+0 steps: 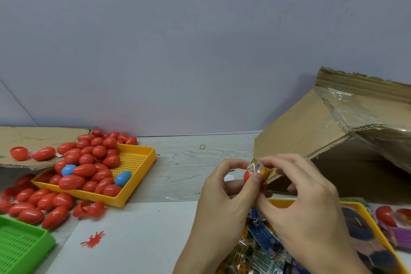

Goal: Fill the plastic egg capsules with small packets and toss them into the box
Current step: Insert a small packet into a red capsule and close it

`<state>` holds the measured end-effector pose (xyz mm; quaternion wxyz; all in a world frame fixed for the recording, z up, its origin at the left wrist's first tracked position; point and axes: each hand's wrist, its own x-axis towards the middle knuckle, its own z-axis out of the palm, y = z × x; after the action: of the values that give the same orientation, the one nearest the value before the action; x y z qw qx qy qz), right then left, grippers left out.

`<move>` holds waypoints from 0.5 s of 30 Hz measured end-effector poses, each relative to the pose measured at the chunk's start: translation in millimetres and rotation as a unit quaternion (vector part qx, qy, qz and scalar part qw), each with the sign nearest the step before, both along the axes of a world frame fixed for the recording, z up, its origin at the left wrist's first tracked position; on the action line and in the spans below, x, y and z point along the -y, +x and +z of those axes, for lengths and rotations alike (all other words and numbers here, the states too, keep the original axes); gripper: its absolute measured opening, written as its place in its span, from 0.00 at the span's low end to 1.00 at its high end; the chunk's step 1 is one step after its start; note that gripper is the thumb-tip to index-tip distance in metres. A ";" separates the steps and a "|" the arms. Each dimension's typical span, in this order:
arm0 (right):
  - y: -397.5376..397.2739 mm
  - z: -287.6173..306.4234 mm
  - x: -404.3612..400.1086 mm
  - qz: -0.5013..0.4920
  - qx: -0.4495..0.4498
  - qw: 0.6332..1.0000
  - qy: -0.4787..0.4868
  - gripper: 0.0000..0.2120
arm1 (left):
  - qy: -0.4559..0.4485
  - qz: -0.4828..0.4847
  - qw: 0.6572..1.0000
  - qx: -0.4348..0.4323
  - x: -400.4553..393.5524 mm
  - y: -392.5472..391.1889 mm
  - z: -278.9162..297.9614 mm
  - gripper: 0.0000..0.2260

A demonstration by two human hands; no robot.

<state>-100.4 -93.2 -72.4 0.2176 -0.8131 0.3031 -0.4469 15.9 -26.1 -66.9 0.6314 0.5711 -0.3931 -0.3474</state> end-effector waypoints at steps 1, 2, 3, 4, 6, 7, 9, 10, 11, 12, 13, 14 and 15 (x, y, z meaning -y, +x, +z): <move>-0.4 0.2 -0.1 0.004 0.001 1.000 0.003 0.24 | 0.004 0.001 1.000 -0.001 0.3 -0.1 -0.2 0.03; -0.6 0.4 -0.2 0.012 0.002 1.000 0.009 0.24 | 0.010 0.002 1.000 -0.002 0.4 0.0 -0.4 0.02; -1.1 0.4 -0.3 0.023 0.004 1.000 0.015 0.24 | 0.016 0.006 1.000 -0.002 0.6 0.0 -0.9 0.03; -1.3 0.6 -0.6 0.036 0.004 0.999 0.020 0.24 | 0.021 0.010 1.000 0.000 0.8 0.8 -1.2 0.05; -1.5 1.3 -1.5 0.057 0.002 0.998 0.021 0.24 | 0.027 0.009 0.999 0.023 0.8 2.8 -1.8 0.09; -1.6 1.4 -1.7 0.062 0.003 0.998 0.018 0.24 | 0.031 0.000 0.999 0.039 0.8 3.4 -1.8 0.11; -1.3 1.6 -1.8 0.060 0.008 0.998 0.012 0.25 | 0.043 -0.024 0.997 0.054 0.0 4.0 -1.3 0.15; -1.3 1.5 -1.9 0.057 0.013 0.998 0.012 0.25 | 0.046 -0.030 0.997 0.055 -0.4 4.2 -0.8 0.18; -1.2 1.5 -1.9 0.053 0.019 0.998 0.014 0.25 | 0.047 -0.032 0.997 0.056 -0.3 4.5 -0.8 0.21; -0.9 1.2 -2.1 0.050 0.024 0.998 0.016 0.25 | 0.046 -0.031 0.997 0.056 -0.4 4.4 -0.6 0.23; -0.4 0.6 -2.3 0.047 0.028 0.998 0.017 0.25 | 0.044 -0.030 0.997 0.058 -0.1 4.6 -0.7 0.24; 0.3 0.0 -2.7 0.045 0.030 0.998 0.018 0.25 | 0.042 -0.030 0.997 0.059 -0.2 4.7 -0.4 0.25; 1.2 -0.4 -3.2 0.044 0.031 0.998 0.020 0.25 | 0.042 -0.029 0.997 0.061 -0.6 4.9 -0.5 0.26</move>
<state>-99.2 -90.0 -72.8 0.2624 -0.8066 0.2693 -0.4560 20.9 -25.5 -67.5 0.5713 0.6055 -0.4327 -0.3462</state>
